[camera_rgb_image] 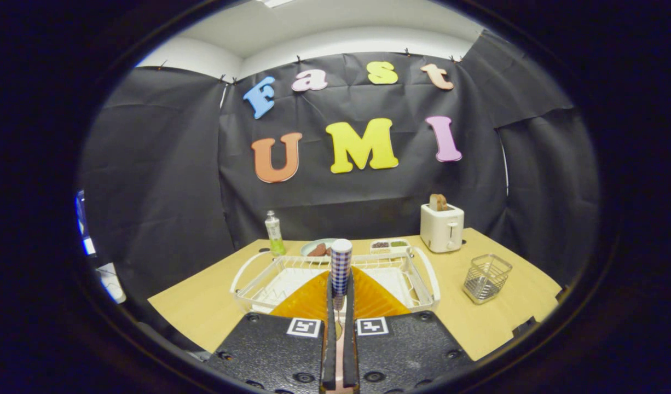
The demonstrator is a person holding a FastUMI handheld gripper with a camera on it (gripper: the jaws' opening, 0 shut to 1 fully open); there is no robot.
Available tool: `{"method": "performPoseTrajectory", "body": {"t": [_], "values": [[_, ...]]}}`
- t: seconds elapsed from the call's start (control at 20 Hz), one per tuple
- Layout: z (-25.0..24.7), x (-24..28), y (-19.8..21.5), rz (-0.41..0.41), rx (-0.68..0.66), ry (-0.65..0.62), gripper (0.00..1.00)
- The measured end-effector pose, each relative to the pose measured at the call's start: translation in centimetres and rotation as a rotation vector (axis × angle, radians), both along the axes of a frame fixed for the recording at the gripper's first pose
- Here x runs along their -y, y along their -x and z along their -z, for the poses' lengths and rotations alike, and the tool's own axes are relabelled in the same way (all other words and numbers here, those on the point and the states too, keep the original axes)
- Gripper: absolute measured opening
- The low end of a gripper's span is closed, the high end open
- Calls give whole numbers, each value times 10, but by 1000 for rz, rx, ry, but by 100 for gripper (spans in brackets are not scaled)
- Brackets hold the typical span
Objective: Take the plate from the dish rack, then take the spoon from the basket and place it into the plate.
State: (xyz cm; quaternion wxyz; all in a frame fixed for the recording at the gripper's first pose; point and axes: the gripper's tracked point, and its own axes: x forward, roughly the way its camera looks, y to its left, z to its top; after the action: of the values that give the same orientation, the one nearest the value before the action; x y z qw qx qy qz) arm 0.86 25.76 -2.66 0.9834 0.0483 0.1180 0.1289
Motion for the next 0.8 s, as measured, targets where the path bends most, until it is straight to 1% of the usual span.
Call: {"method": "performPoseTrajectory", "body": {"t": [0.3,0.45,0.6,0.8], "values": [[39,-14,-5,30,-49,47,11],[53,-25,-5,18,-86,50,12],[62,-26,-7,25,-104,64,13],[63,-28,-9,20,-113,46,15]]}}
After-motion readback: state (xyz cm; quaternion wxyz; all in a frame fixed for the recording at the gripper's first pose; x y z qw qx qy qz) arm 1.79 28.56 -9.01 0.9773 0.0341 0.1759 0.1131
